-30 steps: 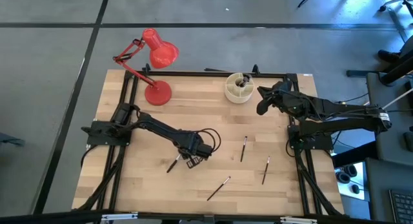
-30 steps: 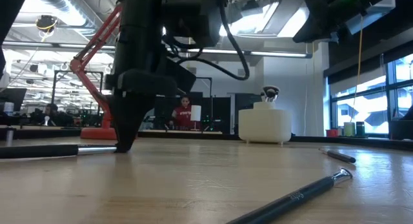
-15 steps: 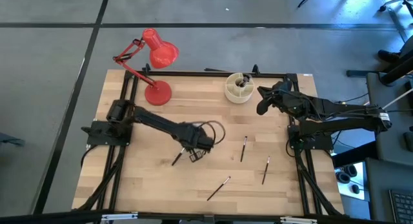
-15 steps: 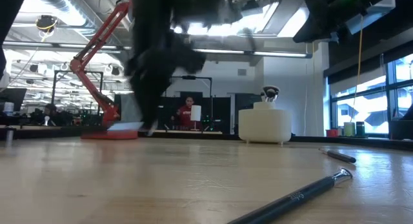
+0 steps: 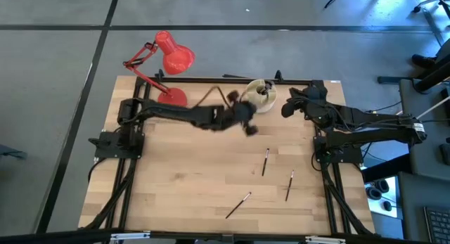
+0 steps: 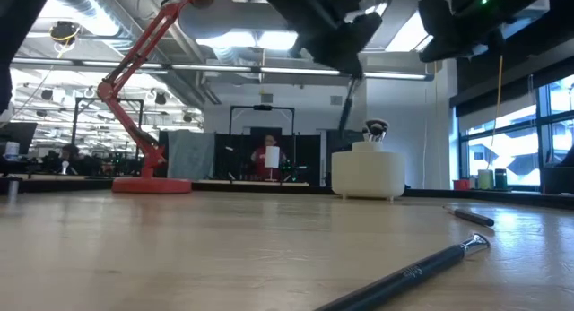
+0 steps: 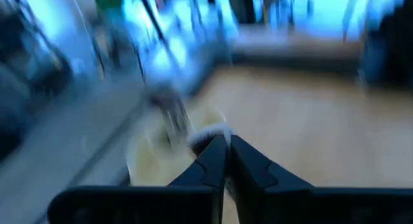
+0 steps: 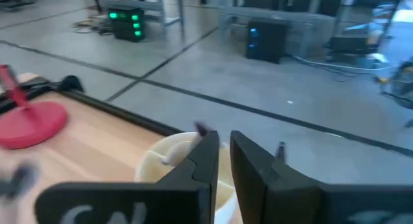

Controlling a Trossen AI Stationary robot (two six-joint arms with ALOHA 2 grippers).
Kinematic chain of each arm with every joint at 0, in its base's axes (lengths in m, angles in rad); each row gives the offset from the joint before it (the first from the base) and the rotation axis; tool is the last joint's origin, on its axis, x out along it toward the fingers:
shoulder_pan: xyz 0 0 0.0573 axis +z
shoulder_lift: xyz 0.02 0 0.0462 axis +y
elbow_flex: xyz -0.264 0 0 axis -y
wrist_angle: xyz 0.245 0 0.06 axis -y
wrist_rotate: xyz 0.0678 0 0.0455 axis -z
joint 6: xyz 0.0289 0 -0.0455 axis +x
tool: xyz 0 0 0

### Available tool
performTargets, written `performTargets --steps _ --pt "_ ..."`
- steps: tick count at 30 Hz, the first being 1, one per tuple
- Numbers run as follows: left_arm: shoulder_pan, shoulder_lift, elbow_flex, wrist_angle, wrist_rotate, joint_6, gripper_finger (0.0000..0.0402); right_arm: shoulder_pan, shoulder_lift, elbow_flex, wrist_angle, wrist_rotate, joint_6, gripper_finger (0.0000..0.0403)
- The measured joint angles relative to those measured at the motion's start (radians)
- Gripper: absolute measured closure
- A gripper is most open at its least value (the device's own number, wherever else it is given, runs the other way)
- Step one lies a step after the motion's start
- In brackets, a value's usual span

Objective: Put items in baskets/containers
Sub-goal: Put the black powder brush into the white organizer

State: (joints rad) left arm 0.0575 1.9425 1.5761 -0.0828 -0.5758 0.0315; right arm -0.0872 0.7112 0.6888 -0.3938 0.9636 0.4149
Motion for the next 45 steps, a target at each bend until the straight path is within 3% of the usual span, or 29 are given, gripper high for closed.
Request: performTargets --steps 5,8,12,15,21,30,45 --pt "0.13 0.045 0.0 0.365 0.137 0.187 0.039 0.0 -0.027 0.0 -0.1 0.082 0.049 0.0361" --pt "0.202 0.068 0.0 0.463 0.273 0.273 0.0389 0.0 -0.049 0.0 -0.149 0.105 0.082 0.0361" --pt "0.279 0.116 0.0 0.535 0.396 0.259 0.039 0.0 -0.079 0.0 -0.192 0.11 0.106 0.0361" --pt "0.316 0.173 0.0 0.589 0.414 0.222 0.0392 0.0 -0.088 0.0 -0.21 0.11 0.113 0.0361" --pt "0.341 0.238 -0.001 0.705 0.413 0.317 0.0387 0.0 -0.089 0.0 -0.218 0.11 0.118 0.0361" --pt "0.312 0.2 0.0 0.789 0.414 0.4 0.0392 0.0 -0.088 0.0 -0.218 0.11 0.107 0.0361" --pt "0.318 0.211 -0.001 0.676 0.394 0.365 0.0376 0.0 -0.088 0.0 -0.209 0.081 0.103 0.0361"
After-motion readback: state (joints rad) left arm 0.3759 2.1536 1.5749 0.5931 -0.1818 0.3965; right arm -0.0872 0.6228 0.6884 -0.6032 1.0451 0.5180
